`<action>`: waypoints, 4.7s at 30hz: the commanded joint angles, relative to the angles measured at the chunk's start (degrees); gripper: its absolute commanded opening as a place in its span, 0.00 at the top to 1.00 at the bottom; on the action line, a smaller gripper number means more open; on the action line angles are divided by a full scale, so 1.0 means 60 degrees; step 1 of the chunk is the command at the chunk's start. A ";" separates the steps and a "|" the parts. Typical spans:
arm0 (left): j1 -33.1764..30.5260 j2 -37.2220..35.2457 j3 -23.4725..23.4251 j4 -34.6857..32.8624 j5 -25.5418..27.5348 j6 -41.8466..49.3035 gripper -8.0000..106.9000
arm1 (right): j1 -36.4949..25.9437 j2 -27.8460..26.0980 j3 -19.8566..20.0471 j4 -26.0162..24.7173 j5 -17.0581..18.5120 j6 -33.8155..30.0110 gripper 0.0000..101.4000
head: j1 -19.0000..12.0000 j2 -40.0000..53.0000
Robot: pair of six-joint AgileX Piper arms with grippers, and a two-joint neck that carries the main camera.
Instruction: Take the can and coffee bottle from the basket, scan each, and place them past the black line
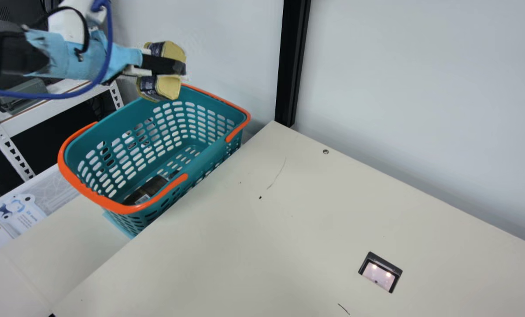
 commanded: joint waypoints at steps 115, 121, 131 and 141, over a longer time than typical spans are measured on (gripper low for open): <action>-0.7430 -0.4759 0.1737 0.0357 -0.3500 -0.6978 0.84 | 0.0000 0.0000 0.0000 0.0000 0.0000 0.0000 0.00 | 0.1016 -0.3720; -0.8551 -0.4658 0.2102 0.0499 -0.4361 -0.5594 0.84 | 0.0000 0.0000 0.0000 0.0000 0.0000 0.0000 0.00 | 0.1609 -0.4687; -1.0033 -0.4583 0.2888 -0.0112 -0.5349 -0.3138 0.84 | 0.0000 0.0000 0.0000 0.0000 0.0000 0.0000 0.00 | 0.1859 -0.5117; -1.0124 -0.4485 0.3095 -0.0312 -0.5356 -0.2940 0.84 | 0.0000 0.0000 0.0000 0.0000 0.0000 0.0000 0.00 | 0.1859 -0.5117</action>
